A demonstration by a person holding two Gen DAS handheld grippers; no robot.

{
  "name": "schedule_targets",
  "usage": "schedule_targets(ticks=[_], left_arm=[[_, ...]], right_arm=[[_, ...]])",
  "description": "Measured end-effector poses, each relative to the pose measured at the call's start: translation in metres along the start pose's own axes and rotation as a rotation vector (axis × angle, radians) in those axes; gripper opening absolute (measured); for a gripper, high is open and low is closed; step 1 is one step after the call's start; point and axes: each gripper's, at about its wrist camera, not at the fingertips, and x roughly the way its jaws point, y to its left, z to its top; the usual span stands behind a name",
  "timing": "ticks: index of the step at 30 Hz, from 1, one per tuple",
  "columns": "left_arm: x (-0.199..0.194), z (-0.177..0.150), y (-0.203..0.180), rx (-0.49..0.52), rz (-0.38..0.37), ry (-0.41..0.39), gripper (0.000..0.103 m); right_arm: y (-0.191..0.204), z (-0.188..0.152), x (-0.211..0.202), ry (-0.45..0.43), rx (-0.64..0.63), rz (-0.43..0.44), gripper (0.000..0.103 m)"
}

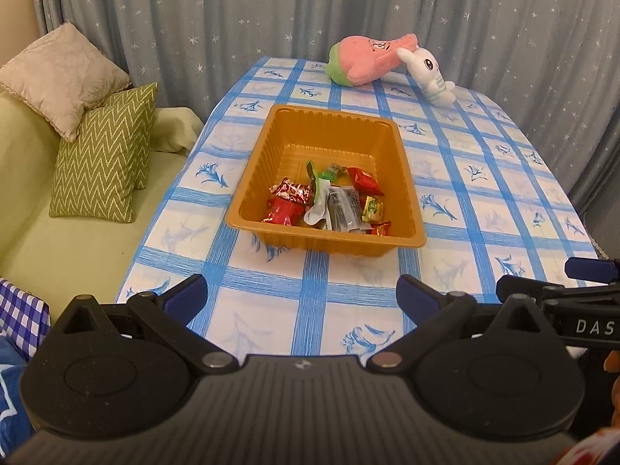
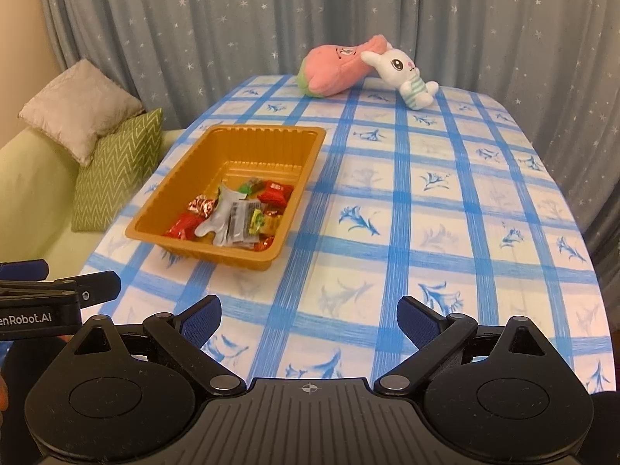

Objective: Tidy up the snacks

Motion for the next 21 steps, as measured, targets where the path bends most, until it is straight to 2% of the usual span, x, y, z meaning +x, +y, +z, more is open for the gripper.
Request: schedule_targets(ticks=[21], left_arm=[[-0.006,-0.003,-0.008,0.012,-0.002,-0.007,0.103]], right_arm=[[0.000,-0.006,-0.016,-0.020,0.005,-0.002,0.097]])
